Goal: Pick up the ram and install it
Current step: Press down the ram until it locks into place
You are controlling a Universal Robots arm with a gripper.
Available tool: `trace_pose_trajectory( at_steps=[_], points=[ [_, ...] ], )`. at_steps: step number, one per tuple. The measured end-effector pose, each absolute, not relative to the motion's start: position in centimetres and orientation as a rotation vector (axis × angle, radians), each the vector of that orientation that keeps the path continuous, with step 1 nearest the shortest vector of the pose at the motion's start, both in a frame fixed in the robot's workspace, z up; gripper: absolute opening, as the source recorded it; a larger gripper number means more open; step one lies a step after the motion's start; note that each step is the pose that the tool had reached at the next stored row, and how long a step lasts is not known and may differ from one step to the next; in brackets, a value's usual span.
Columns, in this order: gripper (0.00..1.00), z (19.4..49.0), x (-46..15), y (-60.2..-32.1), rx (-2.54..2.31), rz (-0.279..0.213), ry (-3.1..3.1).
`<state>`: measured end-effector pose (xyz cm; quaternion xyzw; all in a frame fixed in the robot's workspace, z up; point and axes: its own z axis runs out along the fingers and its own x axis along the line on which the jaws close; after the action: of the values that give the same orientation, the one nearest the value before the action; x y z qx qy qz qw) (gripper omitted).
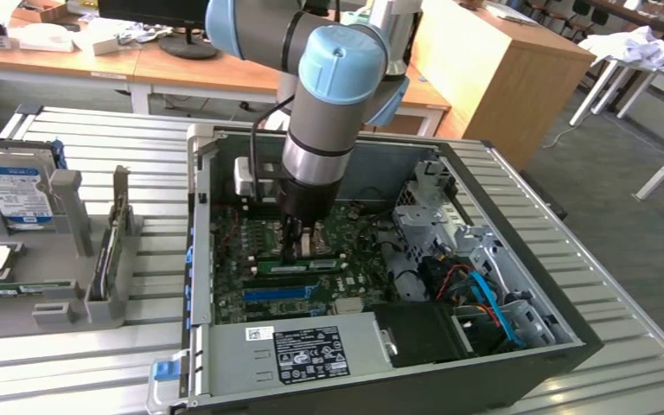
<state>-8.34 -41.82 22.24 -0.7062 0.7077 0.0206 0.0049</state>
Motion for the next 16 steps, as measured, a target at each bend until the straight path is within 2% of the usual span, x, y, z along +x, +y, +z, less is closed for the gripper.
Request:
trace_pose_trajectory(
  at_steps=[10, 16],
  points=[
    [0.11, 22.16, -8.34, -41.81, -2.212, 0.065, 2.216],
    [0.11, 23.07, -8.34, -41.82, -2.212, 0.065, 2.216]
  ],
)
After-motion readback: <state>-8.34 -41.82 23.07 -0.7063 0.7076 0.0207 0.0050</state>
